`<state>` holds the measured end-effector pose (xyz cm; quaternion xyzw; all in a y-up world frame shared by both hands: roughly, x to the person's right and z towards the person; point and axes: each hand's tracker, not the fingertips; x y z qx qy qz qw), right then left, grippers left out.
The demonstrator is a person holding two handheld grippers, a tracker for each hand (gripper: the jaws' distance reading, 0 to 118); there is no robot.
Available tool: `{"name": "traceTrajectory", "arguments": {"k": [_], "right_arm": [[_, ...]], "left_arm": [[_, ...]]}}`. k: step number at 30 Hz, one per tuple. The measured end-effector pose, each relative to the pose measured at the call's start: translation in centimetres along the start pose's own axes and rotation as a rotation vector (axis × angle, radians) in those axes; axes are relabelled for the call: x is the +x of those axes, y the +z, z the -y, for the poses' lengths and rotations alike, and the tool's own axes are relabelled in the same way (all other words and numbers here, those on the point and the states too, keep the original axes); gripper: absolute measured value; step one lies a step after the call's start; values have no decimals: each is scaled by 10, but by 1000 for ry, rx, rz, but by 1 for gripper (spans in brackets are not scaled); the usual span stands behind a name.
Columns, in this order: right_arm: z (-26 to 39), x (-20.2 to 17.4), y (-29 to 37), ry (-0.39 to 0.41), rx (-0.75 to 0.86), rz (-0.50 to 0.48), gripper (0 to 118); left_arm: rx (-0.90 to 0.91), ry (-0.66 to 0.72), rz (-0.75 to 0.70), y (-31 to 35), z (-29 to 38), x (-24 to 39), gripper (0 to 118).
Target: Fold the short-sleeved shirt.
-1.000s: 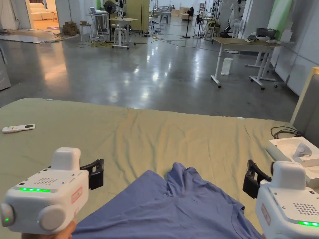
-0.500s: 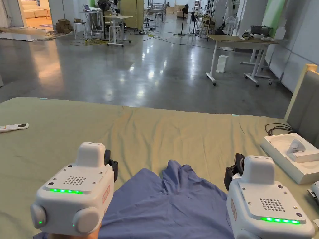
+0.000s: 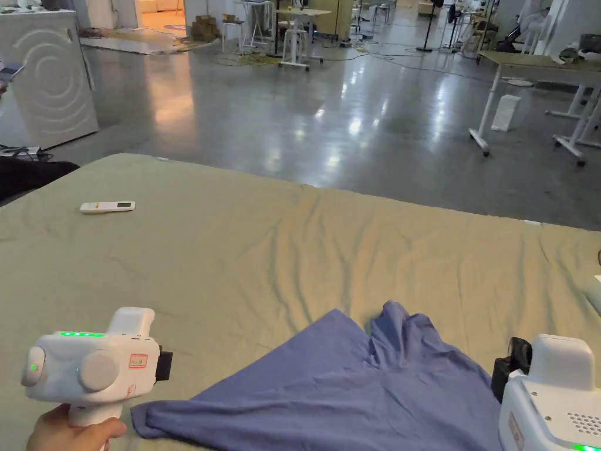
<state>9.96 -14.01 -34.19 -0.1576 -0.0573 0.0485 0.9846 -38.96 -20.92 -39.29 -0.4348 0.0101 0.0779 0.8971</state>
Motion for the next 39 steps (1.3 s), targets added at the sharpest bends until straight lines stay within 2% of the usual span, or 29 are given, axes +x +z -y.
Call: {"name": "traceTrajectory", "arguments": {"k": [1, 3, 4, 5, 8, 16, 19, 20, 22, 24, 27, 31, 34, 35, 36, 37, 38, 39], "right_arm": [[2, -1, -3, -4, -14, -9, 0], [6, -5, -9, 5, -33, -16, 0], [8, -7, -11, 16, -44, -18, 0], [10, -8, -14, 24, -53, -21, 0], [14, -11, -19, 36, -70, -23, 0], [27, -11, -31, 56, -117, -21, 0], [31, -10, -35, 66, -133, -14, 0], [32, -10, -37, 67, -138, -10, 0], [34, -9, -40, 65, -147, -7, 0], [36, -9, -45, 66, -159, -7, 0], [37, -8, -57, 63, -176, -18, 0], [29, 2, -92, 29, -233, -87, 0], [17, 12, -148, 43, -345, -161, 0], [13, 13, -168, 74, -407, -165, 6], [11, 14, -188, 95, -428, -170, 19], [11, 16, -210, 102, -462, -202, 37], [10, 13, -230, 159, -522, -190, 63], [13, 10, -253, 212, -550, -182, 80]], "left_arm": [[-13, 25, -38, -7, 3, -10, 8], [-55, 75, -49, -19, 8, -23, 47], [-70, 99, -62, -26, 11, -31, 63], [-79, 118, -66, -26, 15, -32, 67], [-122, 127, -80, -38, 24, -37, 68], [-261, 131, -124, -91, 42, -36, 67], [-238, 119, -162, -92, 49, -26, 64], [-234, 101, -181, -93, 48, -22, 60], [-233, 24, -196, -94, 48, -13, 38], [-226, 5, -167, -95, 48, -3, 34], [-213, -40, -186, -97, 52, 3, 5], [-175, 11, -158, -84, 53, -3, 4], [-133, 15, -128, -68, 50, -8, 4], [-113, 33, -108, -62, 49, -8, 4], [-84, 49, -79, -56, 48, -7, 4], [-95, 43, -80, -51, 47, -8, 4], [-90, 47, -82, -49, 47, -7, 4], [-76, 51, -86, -46, 47, -6, 4]]}}
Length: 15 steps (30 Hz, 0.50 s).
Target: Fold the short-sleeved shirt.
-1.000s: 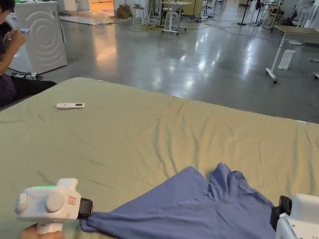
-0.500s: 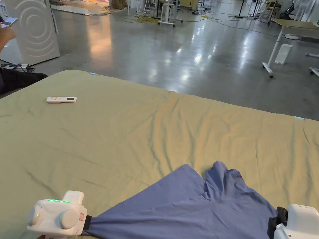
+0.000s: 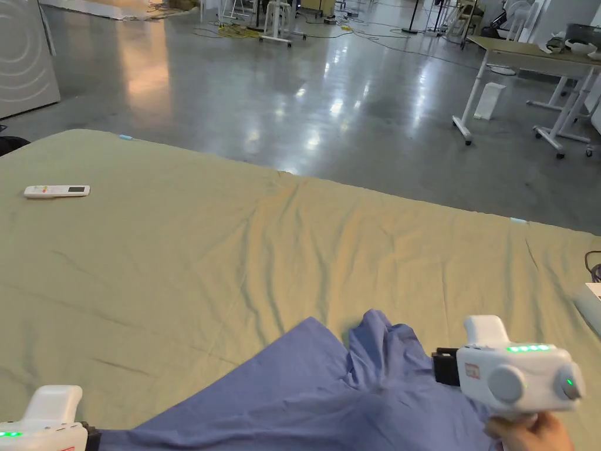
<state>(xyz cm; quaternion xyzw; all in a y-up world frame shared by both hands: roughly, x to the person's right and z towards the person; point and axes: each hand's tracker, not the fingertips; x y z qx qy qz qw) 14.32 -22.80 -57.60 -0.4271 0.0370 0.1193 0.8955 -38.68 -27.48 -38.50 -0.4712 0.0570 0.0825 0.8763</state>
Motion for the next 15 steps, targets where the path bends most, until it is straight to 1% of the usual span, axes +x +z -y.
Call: {"name": "traceTrajectory", "arguments": {"k": [1, 2, 3, 5, 7, 8, 9, 10, 11, 12, 13, 14, 15], "right_arm": [[-6, 2, -13, 20, -16, -5, 89], [-14, 4, -31, 60, -56, -8, 89], [-21, 5, -47, 75, -75, -9, 89], [-27, 5, -73, 80, -154, -23, 89], [-29, 5, -100, 54, -231, -65, 89], [-26, 5, -109, 31, -264, -76, 86], [-24, 3, -119, 20, -283, -82, 80], [-21, -1, -126, 21, -314, -90, 66], [-18, -4, -129, 16, -323, -124, 62], [-16, -9, -126, 12, -288, -103, 59], [-15, -14, -123, 35, -263, -61, 53], [-14, -17, -121, 47, -263, -82, 49], [-13, -19, -119, 48, -249, -110, 49]], "left_arm": [[0, -3, 4, 0, -2, 1, 4], [-3, -4, 6, 1, -1, 1, 4], [31, -4, -12, 4, -2, 0, 4], [35, -3, -6, 2, -2, 1, 4], [39, -4, -13, 3, -2, 3, 4], [41, -4, -13, 4, -2, 2, 4], [38, -2, -14, 3, -2, 4, 4], [39, -1, -17, 4, -2, 4, 4], [43, 0, -19, 4, -2, 4, 4], [40, 2, -21, 4, -3, 4, 4], [36, 5, -23, 4, -3, 5, 4], [37, 7, -23, 4, -3, 5, 4], [46, 5, -30, 3, -3, 5, 4]]}}
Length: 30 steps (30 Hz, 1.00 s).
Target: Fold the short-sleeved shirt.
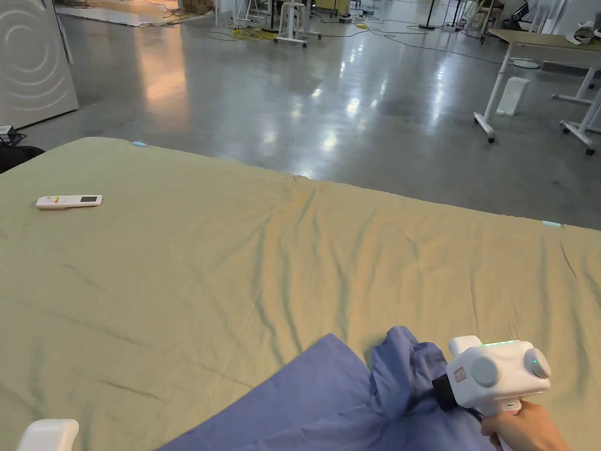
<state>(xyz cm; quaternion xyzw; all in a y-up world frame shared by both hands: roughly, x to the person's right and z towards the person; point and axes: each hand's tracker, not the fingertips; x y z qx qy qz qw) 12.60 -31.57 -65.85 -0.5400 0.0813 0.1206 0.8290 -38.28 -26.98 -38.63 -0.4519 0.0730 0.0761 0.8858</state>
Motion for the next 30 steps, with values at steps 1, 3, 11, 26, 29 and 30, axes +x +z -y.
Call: {"name": "traceTrajectory", "arguments": {"k": [1, 3, 11, 26, 29, 30], "right_arm": [[2, 0, 6, -4, 3, 1, 35], [4, -4, 5, -6, 12, 17, 5], [26, 1, 64, -69, 213, 47, 4], [73, 49, 306, -199, 676, 241, 4], [78, 62, 354, -236, 756, 284, 4], [79, 66, 369, -252, 779, 314, 4]], "left_arm": [[-7, -7, -3, -2, 0, 1, 4], [-1, -21, -9, -3, 2, 6, 4], [18, -7, 2, 0, -4, 10, 4], [342, -94, 139, 107, -108, 59, 4], [406, -117, 163, 133, -144, 77, 4], [437, -124, 176, 142, -159, 85, 4]]}}
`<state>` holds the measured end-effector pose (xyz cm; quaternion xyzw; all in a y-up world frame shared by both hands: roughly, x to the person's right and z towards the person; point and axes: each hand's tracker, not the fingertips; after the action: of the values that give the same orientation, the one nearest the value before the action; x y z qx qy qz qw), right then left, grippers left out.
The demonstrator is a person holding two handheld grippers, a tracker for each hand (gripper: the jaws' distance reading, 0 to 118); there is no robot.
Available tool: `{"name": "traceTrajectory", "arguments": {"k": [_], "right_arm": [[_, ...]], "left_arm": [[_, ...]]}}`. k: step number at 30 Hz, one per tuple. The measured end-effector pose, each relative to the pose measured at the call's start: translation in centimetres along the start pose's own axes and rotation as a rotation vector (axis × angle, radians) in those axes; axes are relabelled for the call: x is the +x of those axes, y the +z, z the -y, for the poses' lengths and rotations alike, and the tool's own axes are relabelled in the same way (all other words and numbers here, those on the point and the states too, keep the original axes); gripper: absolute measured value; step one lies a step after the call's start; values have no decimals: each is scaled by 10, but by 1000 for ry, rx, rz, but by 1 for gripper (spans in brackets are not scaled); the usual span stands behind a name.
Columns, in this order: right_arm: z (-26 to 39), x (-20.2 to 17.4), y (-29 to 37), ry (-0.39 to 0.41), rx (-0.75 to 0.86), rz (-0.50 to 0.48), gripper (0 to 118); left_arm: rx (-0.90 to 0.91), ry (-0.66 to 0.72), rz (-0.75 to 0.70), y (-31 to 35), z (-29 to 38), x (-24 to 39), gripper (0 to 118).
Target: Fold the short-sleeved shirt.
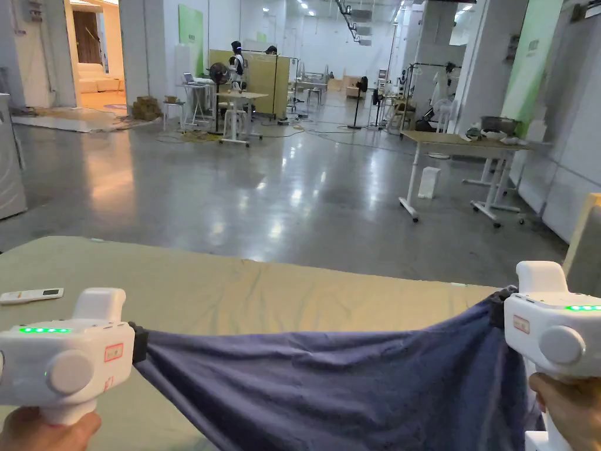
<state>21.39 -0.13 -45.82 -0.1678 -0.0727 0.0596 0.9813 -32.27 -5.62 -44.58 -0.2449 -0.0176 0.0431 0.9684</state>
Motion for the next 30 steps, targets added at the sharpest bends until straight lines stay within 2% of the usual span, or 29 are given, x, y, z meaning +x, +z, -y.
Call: {"name": "traceTrajectory", "arguments": {"k": [5, 10, 14, 24, 30], "right_arm": [[-46, 31, 35, -29, 92, 57, 4], [-88, 45, 61, -42, 163, 121, 4], [-120, 46, 70, -41, 197, 130, 4], [-187, 22, 8, -28, 241, 144, 4], [-219, 10, -38, -40, 258, 146, 4]], "left_arm": [[76, -30, 35, 5, -74, 27, 4], [140, -52, 52, 19, -138, 47, 4], [187, -63, 42, 25, -180, 50, 4], [185, -104, -27, -20, -250, 45, 4], [206, -79, -56, -54, -289, 38, 4]]}}
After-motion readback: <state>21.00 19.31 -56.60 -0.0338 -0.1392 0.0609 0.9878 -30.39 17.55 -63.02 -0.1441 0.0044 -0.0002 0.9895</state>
